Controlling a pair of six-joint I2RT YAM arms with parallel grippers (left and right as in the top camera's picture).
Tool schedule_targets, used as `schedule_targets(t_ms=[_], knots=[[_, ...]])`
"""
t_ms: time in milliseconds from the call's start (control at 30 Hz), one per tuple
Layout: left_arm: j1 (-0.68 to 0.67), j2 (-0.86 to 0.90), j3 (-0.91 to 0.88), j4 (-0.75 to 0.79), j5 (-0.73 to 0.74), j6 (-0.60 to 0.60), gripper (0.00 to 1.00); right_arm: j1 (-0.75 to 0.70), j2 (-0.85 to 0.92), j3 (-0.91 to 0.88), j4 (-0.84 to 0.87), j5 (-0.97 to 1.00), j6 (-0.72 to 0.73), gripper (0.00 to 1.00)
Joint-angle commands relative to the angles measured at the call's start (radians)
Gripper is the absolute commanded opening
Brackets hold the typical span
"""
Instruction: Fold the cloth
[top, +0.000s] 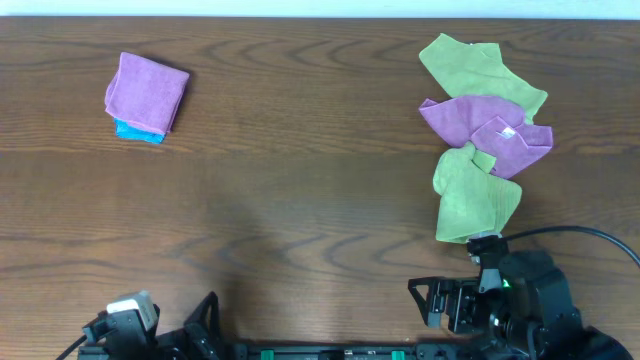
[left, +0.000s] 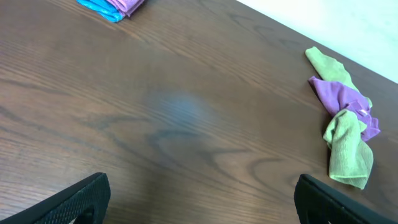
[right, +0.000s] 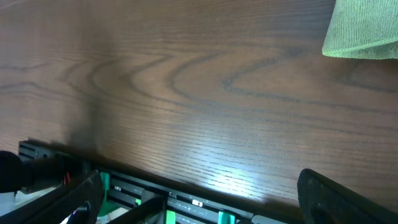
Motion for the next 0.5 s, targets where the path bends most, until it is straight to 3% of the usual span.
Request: schedule_targets(t_ms=[0,167,300,467], knots=[[-0.011,-0.008,-0.001,0.035,-0.103,-0.004,0.96,0.008,-0.006,0.000,0.000,-0.006,0.015,0.99],[-0.159,-0.012,-0.064,0.241,-0.161,0.060,0.96,0.008,-0.006,0.000,0.000,-0.006,0.015,0.99],[-0.363,-0.054,-0.241,0.445,-0.252,0.086,0.96,0.008,-0.006,0.000,0.000,-0.006,0.015,0.99],[-0.458,-0.118,-0.467,0.659,-0.281,0.087,0.96,0.008,-0.006,0.000,0.000,-0.006,0.015,0.99]])
